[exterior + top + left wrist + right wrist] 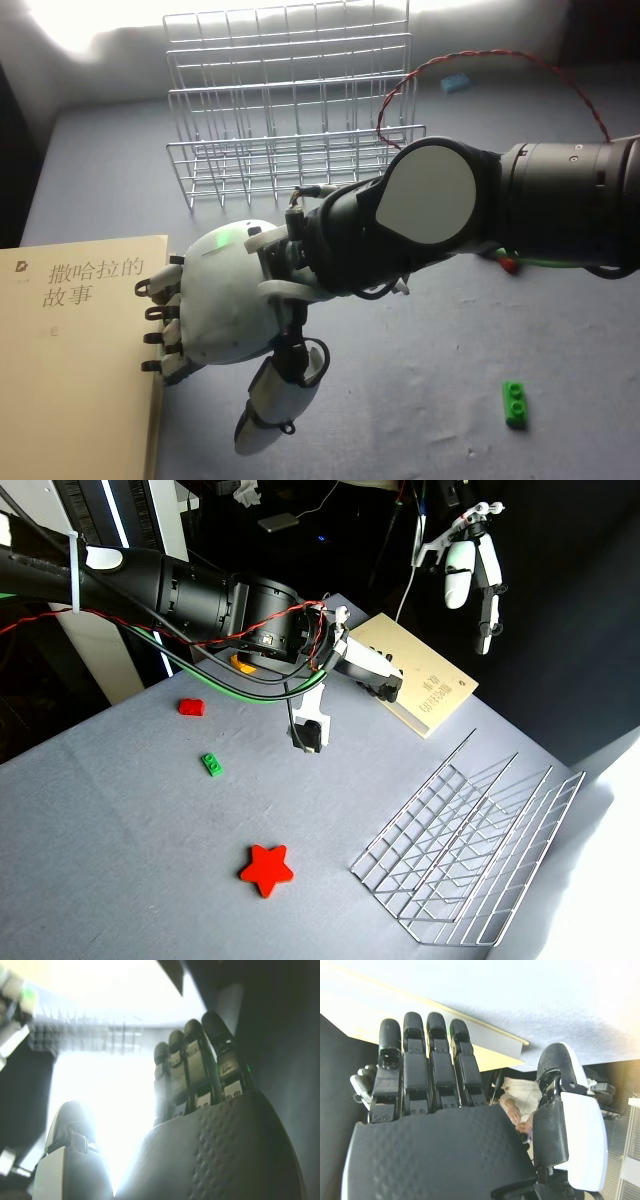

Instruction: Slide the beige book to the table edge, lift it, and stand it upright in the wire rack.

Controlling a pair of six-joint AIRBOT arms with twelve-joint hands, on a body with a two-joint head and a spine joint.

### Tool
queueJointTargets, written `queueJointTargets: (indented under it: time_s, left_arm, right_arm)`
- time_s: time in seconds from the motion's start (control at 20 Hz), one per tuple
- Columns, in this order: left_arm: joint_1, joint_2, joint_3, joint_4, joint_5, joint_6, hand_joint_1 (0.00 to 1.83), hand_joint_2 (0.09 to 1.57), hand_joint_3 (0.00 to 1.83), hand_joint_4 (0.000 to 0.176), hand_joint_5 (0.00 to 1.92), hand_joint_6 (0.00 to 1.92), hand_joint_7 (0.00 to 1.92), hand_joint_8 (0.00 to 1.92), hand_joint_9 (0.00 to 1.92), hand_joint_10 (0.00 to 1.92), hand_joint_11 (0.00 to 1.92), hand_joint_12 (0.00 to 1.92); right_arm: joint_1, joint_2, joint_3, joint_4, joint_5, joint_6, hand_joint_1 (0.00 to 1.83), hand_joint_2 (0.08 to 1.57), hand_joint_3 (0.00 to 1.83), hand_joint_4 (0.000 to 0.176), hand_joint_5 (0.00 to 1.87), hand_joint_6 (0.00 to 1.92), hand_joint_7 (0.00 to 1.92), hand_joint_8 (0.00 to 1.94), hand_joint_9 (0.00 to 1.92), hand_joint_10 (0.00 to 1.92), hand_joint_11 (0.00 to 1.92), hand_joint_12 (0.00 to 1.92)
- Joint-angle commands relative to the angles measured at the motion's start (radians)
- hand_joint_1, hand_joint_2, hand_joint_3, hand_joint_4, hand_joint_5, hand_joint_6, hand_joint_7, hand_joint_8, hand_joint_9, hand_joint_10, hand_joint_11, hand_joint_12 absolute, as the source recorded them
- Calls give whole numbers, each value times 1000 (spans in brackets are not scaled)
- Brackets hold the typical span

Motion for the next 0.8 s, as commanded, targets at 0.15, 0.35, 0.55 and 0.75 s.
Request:
queueJointTargets:
  time_s: [0.15, 0.35, 0.55, 0.75]
  left_arm:
    - [4, -5, 15, -73, 15, -145, 186, 1128, 1, 0, 339, 1, 332, 1, 298, 1, 0, 807]
    - [4, -5, 14, -73, 32, -238, 188, 1132, 1, 0, 349, 0, 339, 0, 301, 0, 0, 863]
    - [4, -5, 14, -73, 27, -239, 199, 1130, 0, 0, 366, 5, 342, 7, 300, 8, 0, 829]
    - [3, -5, 14, -73, 13, -228, 173, 1132, 2, 0, 337, 3, 341, 3, 314, 2, 0, 811]
  right_arm:
    - [18, -16, 7, 32, -63, 4, 150, 1111, 0, 0, 342, 11, 387, 11, 375, 6, 0, 897]
    - [32, -39, 19, 32, -61, 3, 123, 1111, 0, 0, 322, 1, 354, 0, 337, 0, 0, 848]
    - [32, -45, 21, 32, -68, 3, 119, 1117, 1, 0, 331, 4, 371, 5, 358, 7, 0, 883]
    - [32, -48, 23, 32, -72, 4, 119, 1120, 0, 0, 307, 0, 339, 0, 332, 1, 0, 804]
